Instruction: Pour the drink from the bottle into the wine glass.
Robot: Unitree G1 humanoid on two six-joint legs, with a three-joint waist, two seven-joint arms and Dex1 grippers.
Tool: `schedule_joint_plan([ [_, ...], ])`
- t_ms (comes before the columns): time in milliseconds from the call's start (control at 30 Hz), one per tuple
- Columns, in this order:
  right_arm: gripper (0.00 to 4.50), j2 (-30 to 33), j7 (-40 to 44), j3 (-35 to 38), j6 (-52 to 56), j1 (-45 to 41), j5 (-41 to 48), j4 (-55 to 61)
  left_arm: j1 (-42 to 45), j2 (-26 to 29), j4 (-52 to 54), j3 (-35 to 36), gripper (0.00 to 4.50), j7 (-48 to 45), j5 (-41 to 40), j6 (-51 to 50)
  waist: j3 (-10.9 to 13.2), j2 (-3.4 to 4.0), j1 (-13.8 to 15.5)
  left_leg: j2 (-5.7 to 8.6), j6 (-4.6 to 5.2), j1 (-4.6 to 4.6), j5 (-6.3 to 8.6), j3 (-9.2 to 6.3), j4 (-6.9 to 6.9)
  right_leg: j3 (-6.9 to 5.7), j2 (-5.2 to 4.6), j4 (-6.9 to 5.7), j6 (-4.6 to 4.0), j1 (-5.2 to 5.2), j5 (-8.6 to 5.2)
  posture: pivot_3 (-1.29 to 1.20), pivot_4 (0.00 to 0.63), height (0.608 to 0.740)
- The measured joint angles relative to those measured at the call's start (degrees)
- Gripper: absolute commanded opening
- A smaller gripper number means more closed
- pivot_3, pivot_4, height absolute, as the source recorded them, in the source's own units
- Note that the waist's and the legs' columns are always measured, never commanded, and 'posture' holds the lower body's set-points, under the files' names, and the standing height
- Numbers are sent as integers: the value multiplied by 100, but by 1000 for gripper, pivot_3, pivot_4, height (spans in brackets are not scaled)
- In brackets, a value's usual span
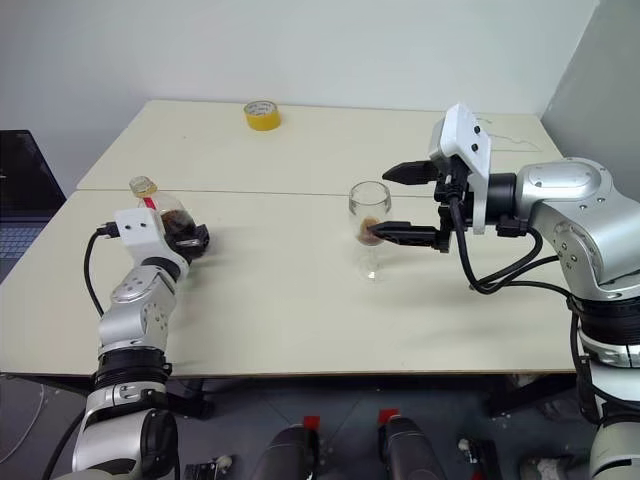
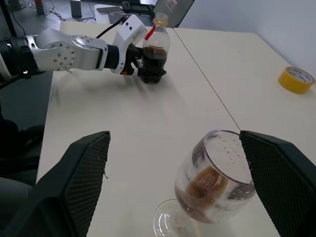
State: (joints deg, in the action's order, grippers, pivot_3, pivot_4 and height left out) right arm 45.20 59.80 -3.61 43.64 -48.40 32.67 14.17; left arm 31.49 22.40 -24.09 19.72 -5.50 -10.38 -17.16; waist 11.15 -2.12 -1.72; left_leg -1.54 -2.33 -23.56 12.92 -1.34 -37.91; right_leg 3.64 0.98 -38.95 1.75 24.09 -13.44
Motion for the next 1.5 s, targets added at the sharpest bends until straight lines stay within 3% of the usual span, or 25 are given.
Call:
schedule_joint_plan([
  [233, 4500, -9, 108, -5, -96, -17, -65, -136, -185, 224, 660, -21, 4471, -149, -45, -308, 0, 0, -11, -1, 0, 0, 0, 1, 4, 0, 0, 2, 0, 3, -1, 0, 150, 740],
  [667, 4500, 3, 263, -5, -316, -19, -274, -337, -530, 1230, 1888, 134, 4471, -971, -480, -1078, 0, 1, -12, -5, 0, -1, 0, 2, 6, 0, -1, 5, -2, 5, -2, 0, 150, 740],
  [1000, 4500, 80, 238, 211, -488, 142, -348, -653, 317, 1734, 2598, 236, 4471, -1521, -989, -1531, 1, 0, -9, -2, 0, -6, 0, 5, 12, 3, -3, 16, -1, 6, -3, 0, 150, 740],
  [1233, 4500, 959, 515, 1103, -607, 916, -324, -1287, -467, 2864, 2849, 381, 4471, -3366, -1706, -1751, 4, 5, -14, -6, 0, -21, 1, 12, 30, 2, -3, 25, -12, 30, -9, 0, 150, 740],
  [1500, 4500, 1380, 1116, 1250, -931, 1527, -440, -1817, -2080, 3854, 3050, 964, 4471, -5404, -2472, -2130, 8, 11, -97, -16, 0, 14, 1, 46, 55, 22, -7, 21, -51, 28, -33, 0, 150, 740],
])
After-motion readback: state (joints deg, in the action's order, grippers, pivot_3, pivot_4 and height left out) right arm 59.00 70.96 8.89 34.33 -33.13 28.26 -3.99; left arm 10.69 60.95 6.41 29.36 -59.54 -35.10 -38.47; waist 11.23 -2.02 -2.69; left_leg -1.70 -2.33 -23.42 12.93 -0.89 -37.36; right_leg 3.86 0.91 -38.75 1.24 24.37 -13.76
